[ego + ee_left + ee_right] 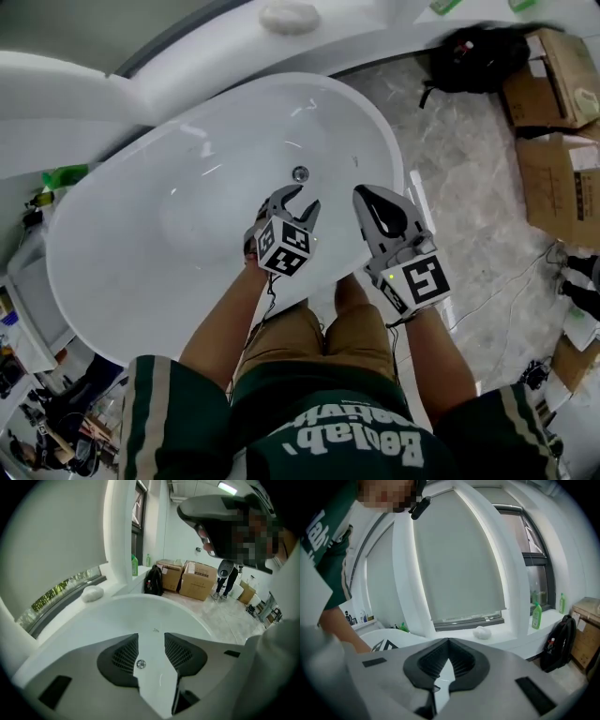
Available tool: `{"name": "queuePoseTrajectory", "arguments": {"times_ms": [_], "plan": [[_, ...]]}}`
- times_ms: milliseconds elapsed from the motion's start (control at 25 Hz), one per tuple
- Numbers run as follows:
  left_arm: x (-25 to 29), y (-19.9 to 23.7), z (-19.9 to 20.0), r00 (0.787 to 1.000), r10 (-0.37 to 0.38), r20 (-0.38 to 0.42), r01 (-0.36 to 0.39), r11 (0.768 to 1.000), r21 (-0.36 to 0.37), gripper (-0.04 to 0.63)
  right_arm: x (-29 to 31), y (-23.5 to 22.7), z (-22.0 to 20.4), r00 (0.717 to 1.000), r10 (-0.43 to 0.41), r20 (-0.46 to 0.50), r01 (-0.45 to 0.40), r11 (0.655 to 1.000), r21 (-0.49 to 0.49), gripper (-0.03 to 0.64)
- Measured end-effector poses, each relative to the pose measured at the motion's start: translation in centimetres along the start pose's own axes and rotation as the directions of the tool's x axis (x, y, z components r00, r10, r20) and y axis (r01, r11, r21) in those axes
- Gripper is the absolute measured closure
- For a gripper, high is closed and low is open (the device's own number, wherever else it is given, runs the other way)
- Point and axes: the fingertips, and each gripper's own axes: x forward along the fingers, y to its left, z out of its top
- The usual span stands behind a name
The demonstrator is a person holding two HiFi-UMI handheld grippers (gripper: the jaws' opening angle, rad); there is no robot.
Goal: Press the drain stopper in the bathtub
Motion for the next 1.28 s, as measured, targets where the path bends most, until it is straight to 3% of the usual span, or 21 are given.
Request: {"name": "queuePoseTrajectory", "arguments": {"times_ms": [400, 680, 880, 1080, 1280], "plan": [[-13.0, -0.2, 8.8, 0.985, 0.047, 0.168, -0.046, 0.999, -0.009, 0.413, -4.8, 4.2, 9.5, 0.997, -0.035, 0.076, 0.039, 0.998, -0.048, 0.606], [-20.5, 0.1, 13.4, 0.953, 0.075, 0.292, -0.082, 0.997, 0.01, 0.414, -8.0, 5.2, 15.2, 0.987, -0.073, 0.14, 0.089, 0.99, -0.106, 0.606], [-26.7, -0.3, 16.8, 0.909, 0.094, 0.407, -0.117, 0.993, 0.032, 0.414, -10.1, 6.4, 17.2, 0.982, -0.085, 0.17, 0.109, 0.985, -0.135, 0.606], [-33.6, -2.1, 20.8, 0.833, 0.104, 0.544, -0.153, 0.987, 0.046, 0.414, -12.3, 7.4, 19.8, 0.971, -0.078, 0.227, 0.116, 0.981, -0.158, 0.606], [-39.6, -4.9, 23.7, 0.768, 0.09, 0.634, -0.204, 0.973, 0.108, 0.438, -14.5, 8.8, 22.4, 0.963, -0.067, 0.26, 0.117, 0.976, -0.182, 0.606]]}}
